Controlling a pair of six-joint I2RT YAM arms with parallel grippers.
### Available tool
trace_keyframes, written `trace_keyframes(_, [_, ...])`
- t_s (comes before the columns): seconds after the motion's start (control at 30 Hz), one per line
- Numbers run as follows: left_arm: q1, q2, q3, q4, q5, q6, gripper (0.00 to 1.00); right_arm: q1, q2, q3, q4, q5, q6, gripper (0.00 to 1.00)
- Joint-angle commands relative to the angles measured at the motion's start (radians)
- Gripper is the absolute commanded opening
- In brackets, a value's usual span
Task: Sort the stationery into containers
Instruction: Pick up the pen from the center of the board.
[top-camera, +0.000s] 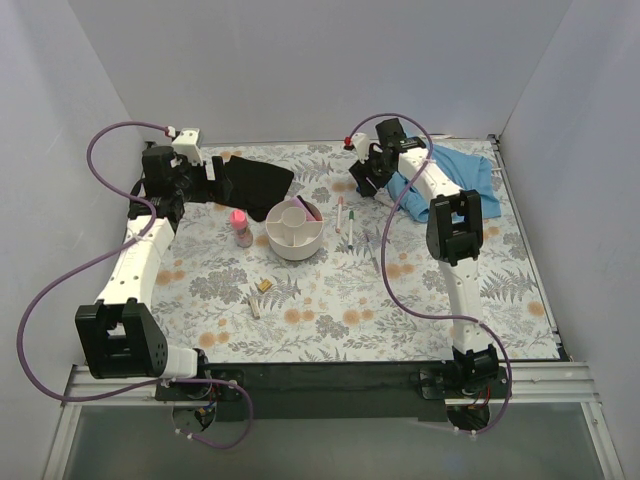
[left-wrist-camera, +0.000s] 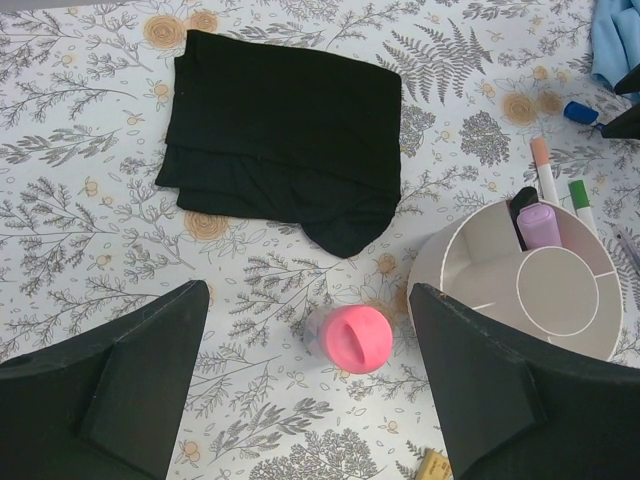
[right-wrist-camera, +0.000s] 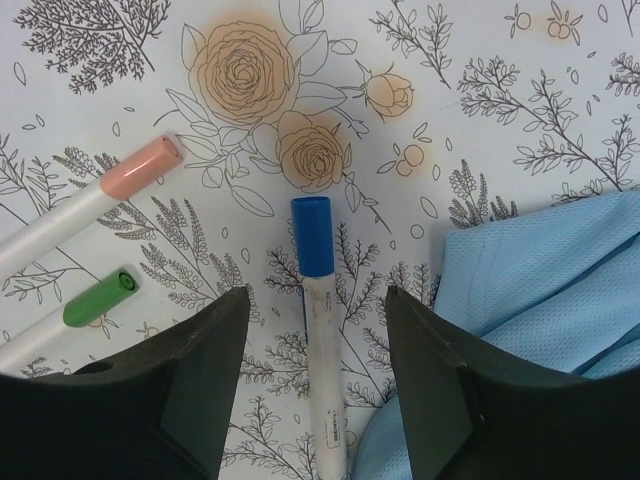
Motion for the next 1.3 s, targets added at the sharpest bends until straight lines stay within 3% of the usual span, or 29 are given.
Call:
trace_keyframes(0.0, [-0.001,0.004,0.012,0.0,0.002,-0.007,0.83,-0.004,0.039,0.045,-0.01,0.004,-0.014,0.66])
trace_keyframes(0.3, [0.0,-0.001,0.007,0.0,-0.006,-0.013,0.83,-0.004,0.096,0.069,-0.048,0.013,-0.025,0.6])
trace_keyframes(0.47, [0.0,-0.007,0.0,-0.001,-0.003,-0.018,0.83,-0.002,0.11,0.069,-0.055,0.021,-0.011,0.35])
trace_keyframes(0.73, [0.0,-0.013,-0.016,0.011,0.0,-0.032,0.83,-0.002,0.036,-0.024,-0.059,0.018,-0.008,0.2])
trace_keyframes(0.83, [0.0,-0.019,-0.023,0.019,-0.003,-0.038,0.83,0.001,0.019,-0.032,-0.062,0.032,-0.005,0.02])
trace_keyframes(1.27, [-0.001,-0.014,-0.017,0.045,-0.011,-0.088,0.83,0.003,-0.338,-0.084,-0.058,-0.203,0.164,0.01])
